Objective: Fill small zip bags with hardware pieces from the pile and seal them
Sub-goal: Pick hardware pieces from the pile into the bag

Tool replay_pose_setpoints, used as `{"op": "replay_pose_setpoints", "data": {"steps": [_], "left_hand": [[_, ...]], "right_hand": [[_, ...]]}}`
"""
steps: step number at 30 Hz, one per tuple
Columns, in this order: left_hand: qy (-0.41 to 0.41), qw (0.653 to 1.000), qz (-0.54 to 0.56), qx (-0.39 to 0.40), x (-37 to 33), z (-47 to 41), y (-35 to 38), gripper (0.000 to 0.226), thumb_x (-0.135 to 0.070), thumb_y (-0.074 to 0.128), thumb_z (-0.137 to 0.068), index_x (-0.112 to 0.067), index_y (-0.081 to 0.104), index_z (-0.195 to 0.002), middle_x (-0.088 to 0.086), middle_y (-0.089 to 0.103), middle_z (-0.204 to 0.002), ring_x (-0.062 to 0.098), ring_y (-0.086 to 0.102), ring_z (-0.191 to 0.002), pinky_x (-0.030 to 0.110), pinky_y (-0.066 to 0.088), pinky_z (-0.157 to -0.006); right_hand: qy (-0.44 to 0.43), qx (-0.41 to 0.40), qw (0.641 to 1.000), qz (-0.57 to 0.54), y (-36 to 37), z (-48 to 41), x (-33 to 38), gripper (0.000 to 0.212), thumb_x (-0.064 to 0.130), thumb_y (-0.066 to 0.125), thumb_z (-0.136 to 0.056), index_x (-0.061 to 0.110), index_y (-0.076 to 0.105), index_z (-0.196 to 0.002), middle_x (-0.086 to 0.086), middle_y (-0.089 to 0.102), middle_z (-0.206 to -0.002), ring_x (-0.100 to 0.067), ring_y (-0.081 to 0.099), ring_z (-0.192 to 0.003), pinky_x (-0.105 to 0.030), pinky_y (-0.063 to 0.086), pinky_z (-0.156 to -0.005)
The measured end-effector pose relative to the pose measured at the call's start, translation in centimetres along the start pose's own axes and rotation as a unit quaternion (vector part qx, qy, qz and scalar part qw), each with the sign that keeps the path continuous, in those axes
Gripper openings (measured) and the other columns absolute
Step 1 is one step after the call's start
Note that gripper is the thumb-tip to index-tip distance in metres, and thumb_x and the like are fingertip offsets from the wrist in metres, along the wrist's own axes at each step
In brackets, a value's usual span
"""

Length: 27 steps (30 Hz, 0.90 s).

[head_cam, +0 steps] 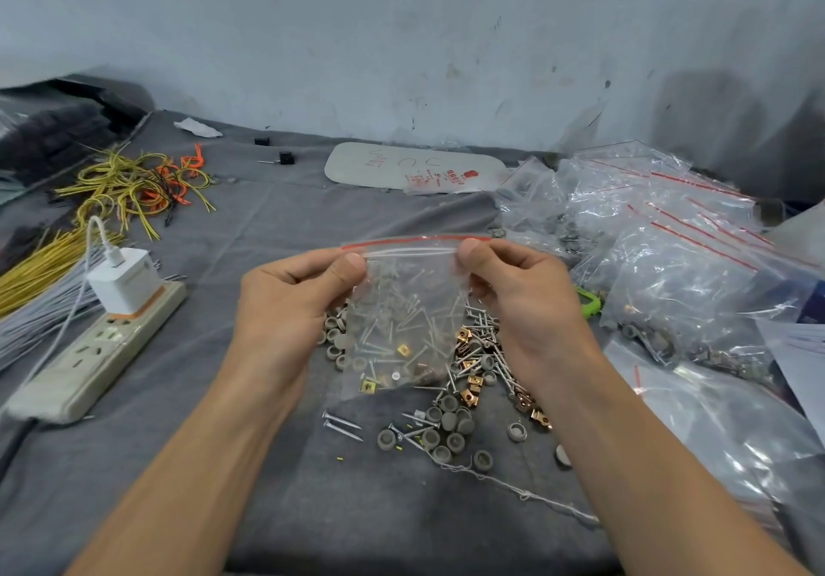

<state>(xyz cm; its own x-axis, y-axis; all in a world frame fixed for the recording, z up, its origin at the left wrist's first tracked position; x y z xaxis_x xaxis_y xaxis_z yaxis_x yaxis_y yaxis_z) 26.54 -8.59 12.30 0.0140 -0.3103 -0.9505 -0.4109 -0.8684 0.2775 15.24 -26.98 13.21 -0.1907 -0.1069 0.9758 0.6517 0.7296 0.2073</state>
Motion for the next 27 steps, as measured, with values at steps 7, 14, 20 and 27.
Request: {"op": "replay_pose_setpoints", "data": {"steps": [7,14,20,27], "left_hand": [[0.031,0.998,-0.033,-0.053,-0.4,-0.2,-0.7,0.014,-0.01,0.079,-0.081,-0.017,0.081,-0.069,0.004,0.073,-0.067,0.012,0.061,-0.062,0.018,0.052,-0.062],[-0.006,0.998,-0.036,-0.045,0.5,-0.2,-0.9,0.016,-0.01,0.077,-0.084,-0.017,0.081,-0.069,0.004,0.073,-0.071,0.012,0.063,-0.067,0.017,0.054,-0.066],[-0.018,0.998,-0.025,-0.053,0.6,-0.2,-1.0,0.011,-0.019,0.082,-0.069,-0.01,0.078,-0.073,0.005,0.074,-0.069,0.011,0.063,-0.063,0.017,0.054,-0.063],[-0.026,0.998,-0.013,-0.06,0.5,-0.1,-1.2,0.008,-0.006,0.077,-0.078,-0.01,0.076,-0.071,0.003,0.071,-0.061,0.007,0.062,-0.054,0.014,0.051,-0.056]], "right_hand": [[-0.013,-0.018,0.999,0.049,-0.3,-0.2,0.5,0.019,0.01,0.08,-0.085,0.015,0.076,-0.067,-0.006,0.069,-0.068,-0.014,0.061,-0.065,-0.032,0.053,-0.08],[-0.018,0.016,0.998,0.065,0.2,0.0,0.0,0.011,0.011,0.077,-0.089,0.015,0.078,-0.078,0.003,0.071,-0.069,-0.005,0.061,-0.064,-0.015,0.051,-0.064],[-0.019,0.017,0.995,0.092,-0.3,-0.1,0.1,0.011,0.014,0.081,-0.086,0.017,0.081,-0.076,-0.002,0.075,-0.074,-0.008,0.064,-0.068,-0.025,0.054,-0.071],[-0.021,0.005,0.994,0.107,-0.7,-0.1,0.2,0.015,0.015,0.083,-0.084,0.018,0.081,-0.069,-0.014,0.074,-0.075,-0.018,0.064,-0.066,-0.05,0.059,-0.085]]}}
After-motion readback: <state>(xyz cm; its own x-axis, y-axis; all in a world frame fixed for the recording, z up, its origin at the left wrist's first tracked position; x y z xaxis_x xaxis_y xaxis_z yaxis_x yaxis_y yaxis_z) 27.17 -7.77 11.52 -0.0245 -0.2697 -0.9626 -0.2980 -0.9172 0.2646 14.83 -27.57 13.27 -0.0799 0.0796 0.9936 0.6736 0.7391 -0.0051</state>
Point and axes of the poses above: each hand's wrist, its own z-axis away from the middle knuckle, its own y-axis out of the palm, x = y × z, the point moved 7 cm from there along -z, towards the middle knuckle
